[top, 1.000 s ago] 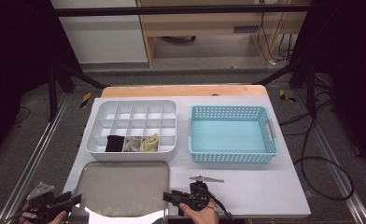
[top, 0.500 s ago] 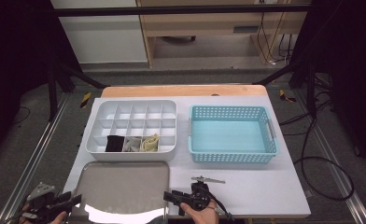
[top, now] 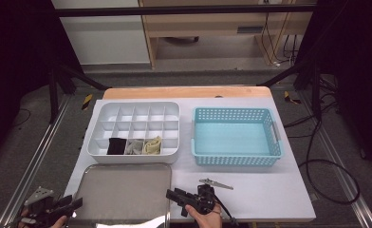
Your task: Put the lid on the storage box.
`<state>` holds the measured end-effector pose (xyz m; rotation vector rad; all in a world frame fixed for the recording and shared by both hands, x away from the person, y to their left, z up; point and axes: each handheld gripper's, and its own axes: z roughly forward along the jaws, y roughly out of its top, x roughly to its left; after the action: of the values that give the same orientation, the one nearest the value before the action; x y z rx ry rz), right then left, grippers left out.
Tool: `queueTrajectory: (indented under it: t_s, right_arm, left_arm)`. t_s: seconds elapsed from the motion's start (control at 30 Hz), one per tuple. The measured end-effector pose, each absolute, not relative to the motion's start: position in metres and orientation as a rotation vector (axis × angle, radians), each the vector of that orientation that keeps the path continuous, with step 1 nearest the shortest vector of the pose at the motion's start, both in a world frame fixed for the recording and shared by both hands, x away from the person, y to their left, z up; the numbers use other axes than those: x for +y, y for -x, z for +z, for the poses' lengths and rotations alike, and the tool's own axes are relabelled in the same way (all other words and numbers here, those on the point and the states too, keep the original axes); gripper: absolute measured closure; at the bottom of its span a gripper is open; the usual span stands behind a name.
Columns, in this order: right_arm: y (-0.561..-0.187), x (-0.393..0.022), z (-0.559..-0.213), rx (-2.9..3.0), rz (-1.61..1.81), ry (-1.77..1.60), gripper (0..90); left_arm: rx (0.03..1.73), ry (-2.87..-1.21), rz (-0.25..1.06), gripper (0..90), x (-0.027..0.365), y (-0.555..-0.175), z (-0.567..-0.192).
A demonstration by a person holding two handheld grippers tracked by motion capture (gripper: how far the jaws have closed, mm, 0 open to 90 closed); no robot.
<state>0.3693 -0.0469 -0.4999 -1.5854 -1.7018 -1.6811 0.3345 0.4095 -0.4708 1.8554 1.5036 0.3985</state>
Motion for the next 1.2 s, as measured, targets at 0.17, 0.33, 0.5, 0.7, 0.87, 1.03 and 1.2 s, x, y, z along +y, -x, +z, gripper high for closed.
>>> queueTrajectory:
  t_s: [0.17, 0.33, 0.5, 0.7, 0.87, 1.03, 1.2]
  right_arm:
    - [-0.369, -0.026, -0.502, -1.737, -1.618, 1.483, 58.9]
    - [-0.369, -0.023, -0.508, -1.84, -1.566, 1.451, 63.0]
    - [-0.372, -0.028, -0.507, -1.849, -1.536, 1.412, 66.1]
    - [-0.375, -0.031, -0.502, -1.897, -1.531, 1.365, 71.5]
    - [-0.377, -0.033, -0.5, -1.907, -1.53, 1.332, 73.3]
    - [-0.378, -0.034, -0.499, -1.924, -1.518, 1.314, 73.7]
    - [-0.378, -0.034, -0.497, -1.955, -1.508, 1.308, 73.4]
  left_arm:
    - [1.497, -1.841, 0.395, 46.9, 0.409, -0.334, -0.472]
    - [1.491, -1.843, 0.403, 47.6, 0.409, -0.333, -0.472]
    - [1.483, -1.846, 0.384, 42.9, 0.409, -0.335, -0.471]
    - [1.443, -1.817, 0.349, 37.4, 0.412, -0.336, -0.468]
    - [1.421, -1.842, 0.353, 37.1, 0.414, -0.335, -0.465]
    - [1.421, -1.855, 0.336, 36.9, 0.418, -0.335, -0.466]
    - [1.366, -1.9, 0.3, 37.1, 0.416, -0.342, -0.465]
